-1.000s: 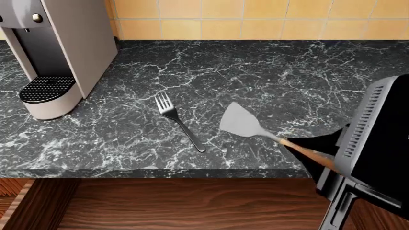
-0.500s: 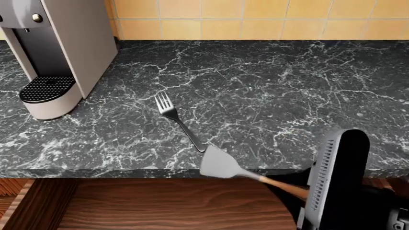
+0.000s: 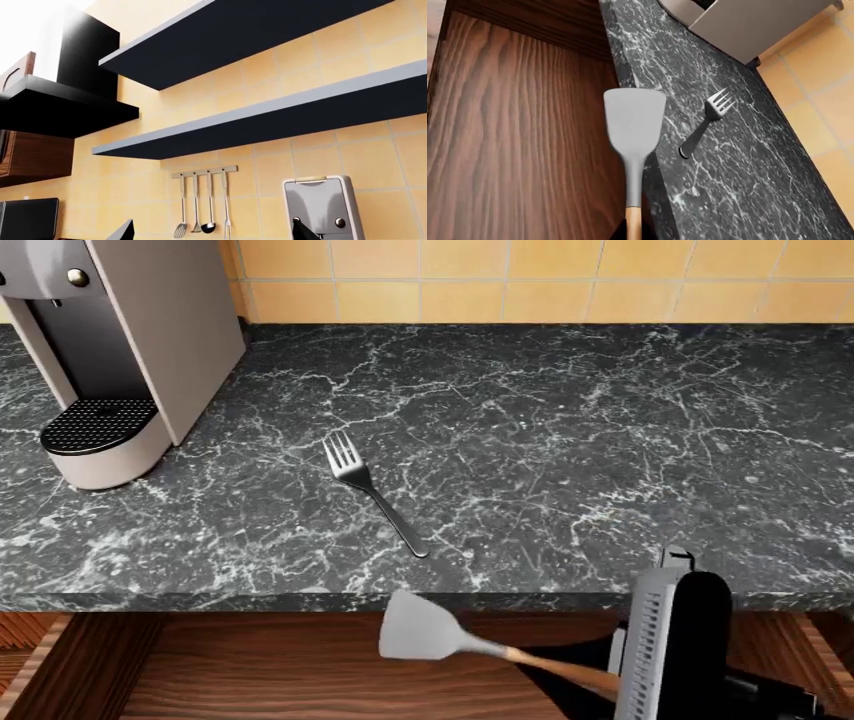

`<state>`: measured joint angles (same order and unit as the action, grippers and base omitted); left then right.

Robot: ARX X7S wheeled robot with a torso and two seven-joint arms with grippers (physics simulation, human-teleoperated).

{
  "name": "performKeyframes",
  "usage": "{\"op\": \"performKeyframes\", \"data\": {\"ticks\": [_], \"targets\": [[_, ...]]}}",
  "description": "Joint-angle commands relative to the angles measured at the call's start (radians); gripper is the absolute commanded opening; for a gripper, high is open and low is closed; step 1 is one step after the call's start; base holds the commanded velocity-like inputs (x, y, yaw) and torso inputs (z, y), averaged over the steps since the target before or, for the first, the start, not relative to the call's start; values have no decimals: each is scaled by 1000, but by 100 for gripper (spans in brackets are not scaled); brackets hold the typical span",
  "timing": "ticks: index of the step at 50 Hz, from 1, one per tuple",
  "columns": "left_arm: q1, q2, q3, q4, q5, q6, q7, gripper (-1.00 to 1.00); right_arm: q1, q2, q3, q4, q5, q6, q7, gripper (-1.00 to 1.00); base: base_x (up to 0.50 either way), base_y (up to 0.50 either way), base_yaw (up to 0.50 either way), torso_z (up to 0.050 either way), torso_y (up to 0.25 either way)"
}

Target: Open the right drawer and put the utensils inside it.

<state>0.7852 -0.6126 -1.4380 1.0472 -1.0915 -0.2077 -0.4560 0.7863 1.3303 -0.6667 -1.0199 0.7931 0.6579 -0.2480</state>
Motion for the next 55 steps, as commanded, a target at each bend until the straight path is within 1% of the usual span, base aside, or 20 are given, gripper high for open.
{"op": "performKeyframes", "data": {"ticks": [1,14,25,27,30,37,45,48,55], "targets": [[0,-1,-13,0,-11,-4,0,100,-53,-4,-49,-4,-77,-55,0,-100,0,0,0,0,0],[0,0,-5,0,-5,-1,-2,100,2,-90,-106,4,-152,21,-73,-100,0,0,0,0,1],[0,-1,12,0,9,4,-3,100,-60,-106,-161,27,-199,-27,-66,-100,0,0,0,0,0],[0,0,4,0,2,2,-1,100,-64,-105,-161,27,-185,-30,-67,-100,0,0,0,0,0],[0,-2,18,0,14,5,-6,100,-54,-109,-155,24,-132,4,-65,-100,0,0,0,0,0],[0,1,10,0,8,3,-3,100,-29,-125,-147,33,-37,72,-60,-100,0,0,0,0,0],[0,1,19,0,16,5,-4,100,47,-162,-124,55,65,180,-55,-100,0,0,0,0,0],[0,4,20,0,18,5,-2,100,84,-186,-119,72,133,261,-34,-100,0,0,0,0,0],[0,5,32,0,28,9,-4,100,103,-195,-110,95,186,301,-15,-100,0,0,0,0,0]]}}
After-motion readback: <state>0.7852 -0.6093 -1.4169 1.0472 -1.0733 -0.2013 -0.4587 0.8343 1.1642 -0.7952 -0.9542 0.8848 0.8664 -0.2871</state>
